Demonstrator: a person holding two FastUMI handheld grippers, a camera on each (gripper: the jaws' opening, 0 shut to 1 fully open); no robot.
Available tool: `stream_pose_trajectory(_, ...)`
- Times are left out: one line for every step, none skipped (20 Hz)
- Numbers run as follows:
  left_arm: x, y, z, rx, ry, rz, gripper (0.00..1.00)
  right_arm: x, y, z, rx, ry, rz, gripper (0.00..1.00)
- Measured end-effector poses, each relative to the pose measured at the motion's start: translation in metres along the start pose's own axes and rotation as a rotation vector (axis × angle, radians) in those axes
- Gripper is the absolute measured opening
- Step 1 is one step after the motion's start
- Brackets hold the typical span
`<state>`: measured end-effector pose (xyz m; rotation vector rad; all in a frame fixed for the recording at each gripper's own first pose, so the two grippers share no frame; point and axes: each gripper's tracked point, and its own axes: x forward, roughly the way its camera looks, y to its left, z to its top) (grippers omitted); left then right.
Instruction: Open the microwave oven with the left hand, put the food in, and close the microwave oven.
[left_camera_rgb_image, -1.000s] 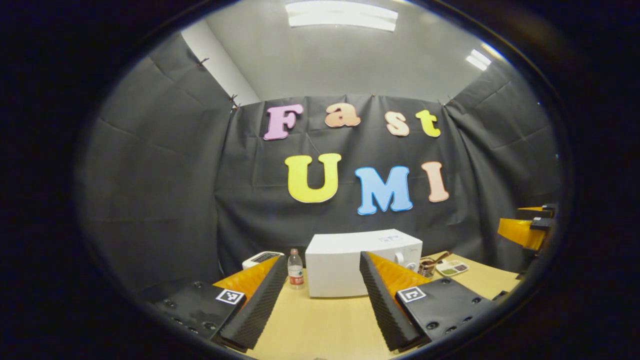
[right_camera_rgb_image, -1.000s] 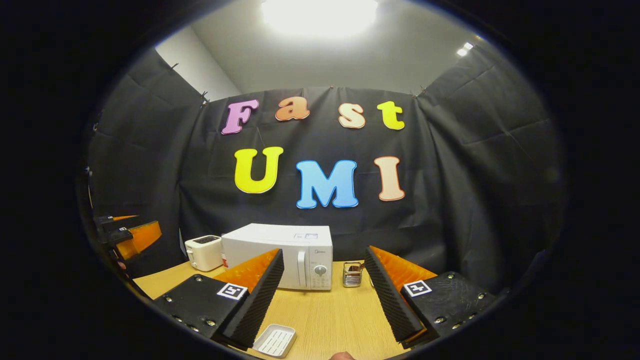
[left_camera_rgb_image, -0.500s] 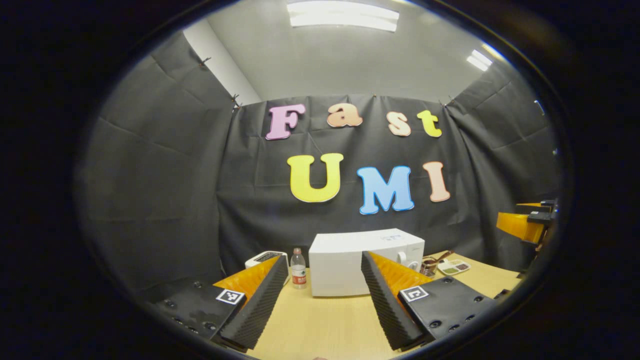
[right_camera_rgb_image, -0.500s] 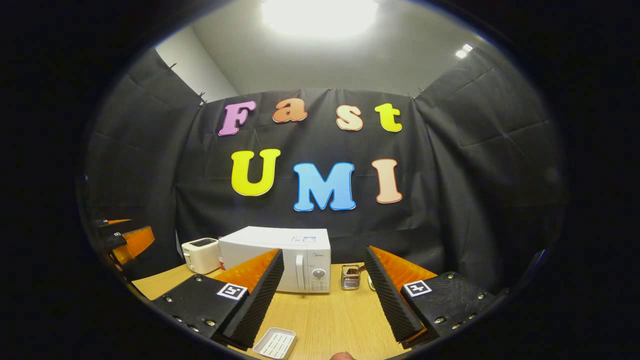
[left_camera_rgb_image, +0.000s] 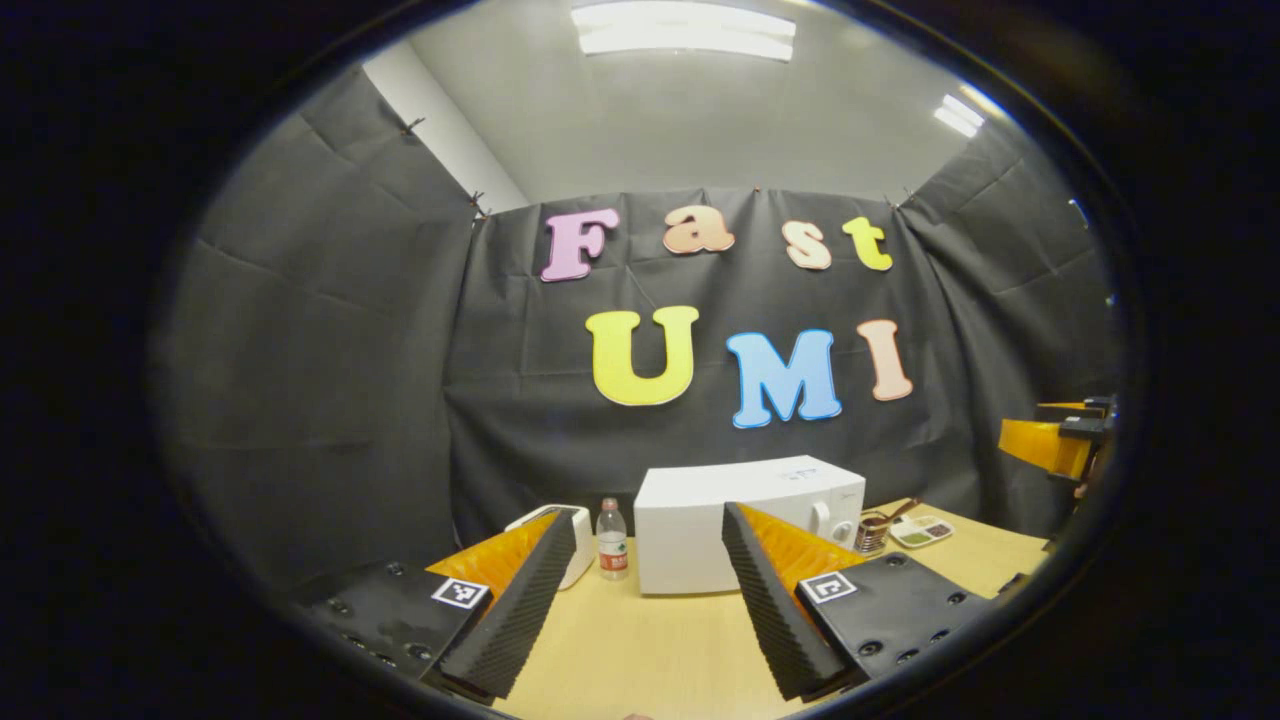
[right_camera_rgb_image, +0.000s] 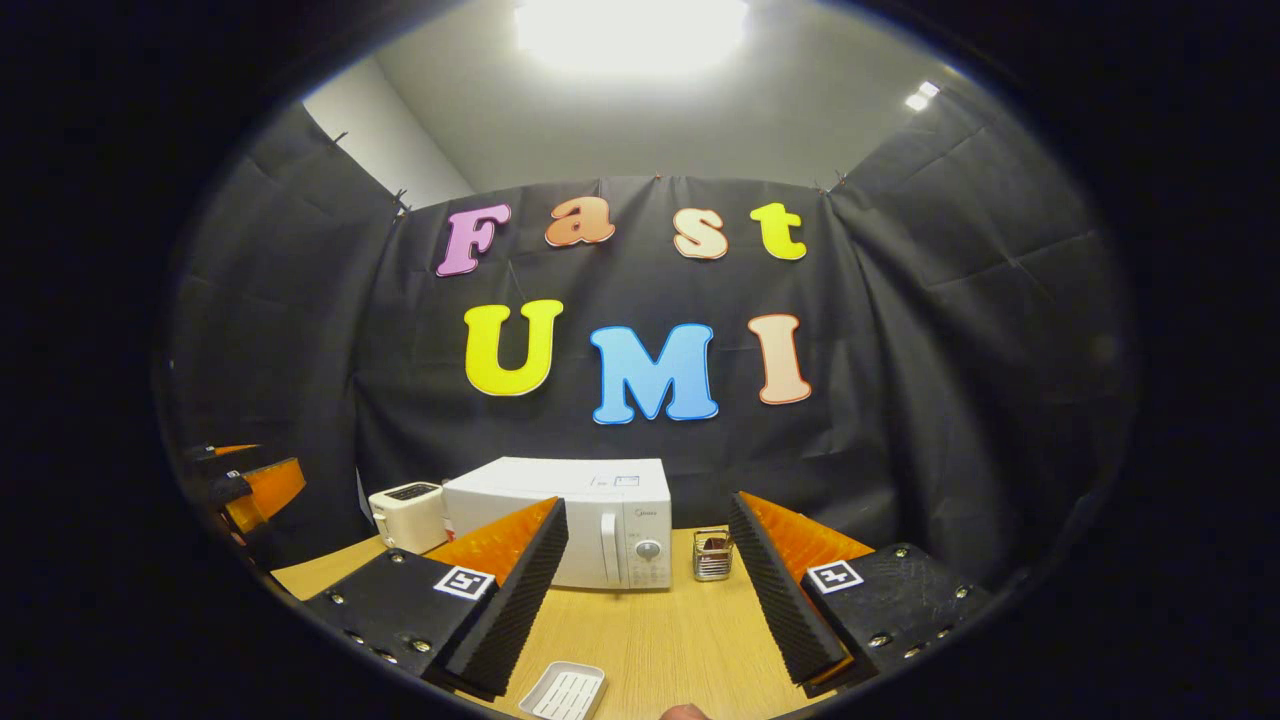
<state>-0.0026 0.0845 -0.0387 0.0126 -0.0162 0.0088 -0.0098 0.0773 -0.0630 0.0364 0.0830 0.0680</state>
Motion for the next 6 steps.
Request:
stream_pose_trajectory(-0.001, 0.0, 0.001, -0.004, -0.003, 0.001, 0.96, 0.001, -0.001, 0.002, -0.008, -0.006, -0.004, 0.98)
stream_pose_trajectory(0.0, 0.0, 0.0, -0.01, -0.004, -0.002, 0.96, 0.003, -0.002, 0.003, -0.023, -0.013, -0.013, 0.98)
stream_pose_trajectory(0.0, 0.001, 0.0, -0.012, -0.003, -0.002, 0.99, 0.004, -0.002, 0.006, -0.034, -0.02, -0.014, 0.98)
stream_pose_trajectory(0.0, 0.003, 0.0, -0.011, -0.005, 0.001, 0.96, 0.005, 0.003, 0.007, -0.039, -0.027, -0.007, 0.98)
stream_pose_trajectory(0.002, 0.004, 0.0, -0.009, -0.005, 0.003, 0.96, 0.006, 0.006, 0.009, -0.04, -0.034, 0.0, 0.98)
stream_pose_trajectory(0.002, 0.005, -0.001, -0.01, -0.004, 0.003, 0.97, 0.006, 0.009, 0.01, -0.043, -0.041, 0.002, 0.98)
